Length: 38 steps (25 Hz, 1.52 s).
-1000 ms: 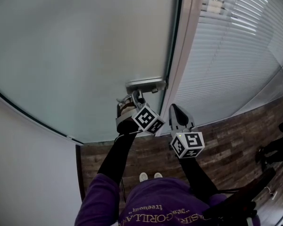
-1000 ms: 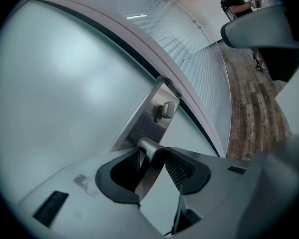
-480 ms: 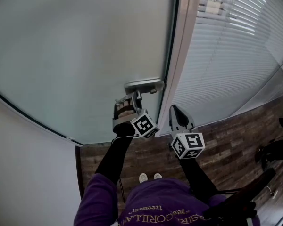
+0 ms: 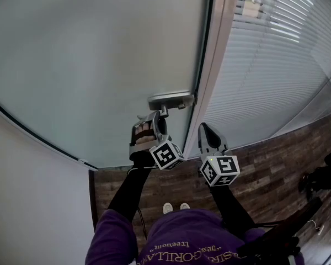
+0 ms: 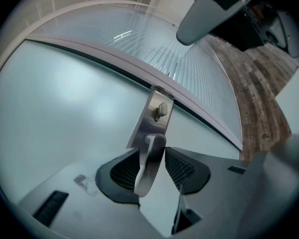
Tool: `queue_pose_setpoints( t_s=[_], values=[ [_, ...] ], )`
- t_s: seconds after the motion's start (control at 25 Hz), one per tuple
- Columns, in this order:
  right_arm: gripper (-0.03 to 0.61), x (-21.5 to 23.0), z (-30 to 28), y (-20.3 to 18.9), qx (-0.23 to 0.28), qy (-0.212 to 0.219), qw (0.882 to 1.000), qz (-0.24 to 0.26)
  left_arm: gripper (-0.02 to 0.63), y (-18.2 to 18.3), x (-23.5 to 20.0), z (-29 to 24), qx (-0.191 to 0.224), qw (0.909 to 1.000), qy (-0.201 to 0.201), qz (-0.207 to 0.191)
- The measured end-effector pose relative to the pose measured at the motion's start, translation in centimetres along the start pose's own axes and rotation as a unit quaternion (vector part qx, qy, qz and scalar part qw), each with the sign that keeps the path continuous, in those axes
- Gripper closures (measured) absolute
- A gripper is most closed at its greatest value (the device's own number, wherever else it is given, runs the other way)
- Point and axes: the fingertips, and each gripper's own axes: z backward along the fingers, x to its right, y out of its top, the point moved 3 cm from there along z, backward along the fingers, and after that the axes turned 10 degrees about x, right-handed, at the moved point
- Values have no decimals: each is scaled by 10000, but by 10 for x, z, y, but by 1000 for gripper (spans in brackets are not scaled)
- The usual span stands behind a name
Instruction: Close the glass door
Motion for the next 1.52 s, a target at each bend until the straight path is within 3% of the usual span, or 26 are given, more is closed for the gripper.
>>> queue_pose_setpoints(
  t_s=[0.28,0.36,0.48,0.56,0.6,0.72,0.76,0.84,0.92,0.96,1.2,1.52],
  values=[
    [581,-13,0,-1,-9,117,9999,-15,454,-3,-3,42,184,9963,33,843],
    [581,-16,0,-3,-25,148,9999,-24,454,-3,-3,52,345,9897,56,1390],
    [581,-21,1,-5,-51,174,9998,-37,454,-3,-6,71,672,9701,216,2323],
    [581,-24,2,-7,-73,176,9998,-60,456,-4,-11,83,828,9479,383,3051],
    [581,-25,3,-8,-89,175,9998,-72,456,-4,-13,88,907,9308,436,3515],
    [581,-29,6,-12,-146,168,9997,-109,456,-7,-12,99,1136,8637,410,4893],
    [581,-30,7,-13,-163,174,9996,-119,456,-9,-13,101,1164,8477,437,5156],
    [581,-33,8,-15,-189,190,9996,-131,493,-13,-14,105,1149,8328,609,5381],
    [581,-35,11,-18,-222,198,9994,-152,596,-18,-15,109,1081,8290,817,5426],
    [581,-36,12,-19,-238,202,9994,-163,612,-21,-15,111,1045,8282,879,5435],
    [581,-39,13,-20,-266,229,9993,-157,612,-30,-12,113,955,8194,896,5581],
    [581,-39,12,-19,-298,282,9991,-105,612,-29,-11,112,942,8238,883,5520]
  ],
)
